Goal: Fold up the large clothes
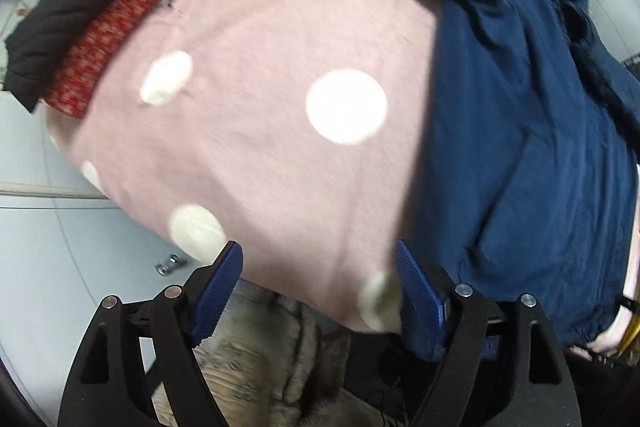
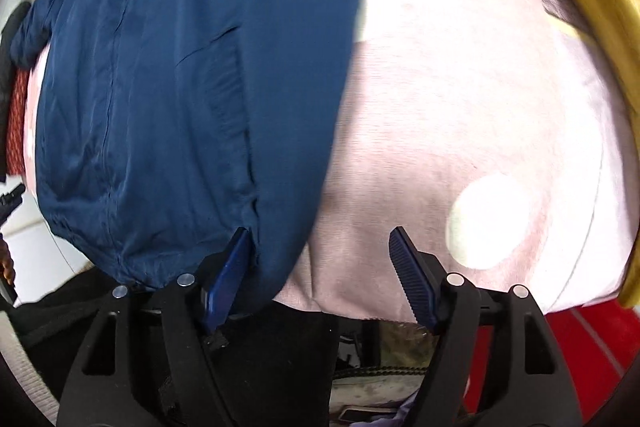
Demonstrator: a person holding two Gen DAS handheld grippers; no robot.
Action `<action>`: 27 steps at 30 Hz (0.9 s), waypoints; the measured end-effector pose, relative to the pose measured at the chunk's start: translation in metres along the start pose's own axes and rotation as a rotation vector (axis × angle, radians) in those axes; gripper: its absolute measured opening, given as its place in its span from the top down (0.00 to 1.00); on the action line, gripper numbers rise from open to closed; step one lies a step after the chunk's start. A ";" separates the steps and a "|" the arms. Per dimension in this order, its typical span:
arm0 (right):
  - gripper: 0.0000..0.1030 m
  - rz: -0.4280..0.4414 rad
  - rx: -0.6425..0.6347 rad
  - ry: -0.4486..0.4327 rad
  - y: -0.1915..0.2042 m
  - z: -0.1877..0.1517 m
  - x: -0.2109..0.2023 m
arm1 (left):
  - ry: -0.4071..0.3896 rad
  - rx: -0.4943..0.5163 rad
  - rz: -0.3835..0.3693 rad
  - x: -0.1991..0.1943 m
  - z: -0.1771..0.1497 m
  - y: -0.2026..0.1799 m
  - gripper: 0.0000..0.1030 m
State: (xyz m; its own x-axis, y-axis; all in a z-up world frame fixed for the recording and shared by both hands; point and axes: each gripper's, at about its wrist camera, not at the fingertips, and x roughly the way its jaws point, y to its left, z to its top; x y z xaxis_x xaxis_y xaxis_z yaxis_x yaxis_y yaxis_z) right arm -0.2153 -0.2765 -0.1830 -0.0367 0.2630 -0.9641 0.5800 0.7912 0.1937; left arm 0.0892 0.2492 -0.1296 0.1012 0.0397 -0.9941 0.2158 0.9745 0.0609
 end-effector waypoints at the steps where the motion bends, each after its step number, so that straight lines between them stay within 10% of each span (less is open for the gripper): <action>1: 0.31 0.005 0.012 -0.001 -0.003 0.002 -0.001 | -0.015 -0.004 -0.003 -0.004 0.010 0.001 0.26; 17: 0.31 -0.063 0.072 -0.188 -0.015 0.064 -0.068 | -0.214 0.394 -0.275 -0.029 0.079 -0.248 0.18; 27: 0.31 -0.070 0.137 -0.301 0.019 0.038 -0.075 | -0.264 0.601 -0.276 -0.010 0.154 -0.383 0.17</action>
State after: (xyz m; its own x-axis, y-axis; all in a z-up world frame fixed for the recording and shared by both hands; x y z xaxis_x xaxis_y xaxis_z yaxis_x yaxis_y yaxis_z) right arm -0.1702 -0.3025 -0.1136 0.1497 0.0200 -0.9885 0.6895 0.7145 0.1189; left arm 0.1554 -0.1585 -0.1286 0.1812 -0.3194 -0.9301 0.7580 0.6479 -0.0749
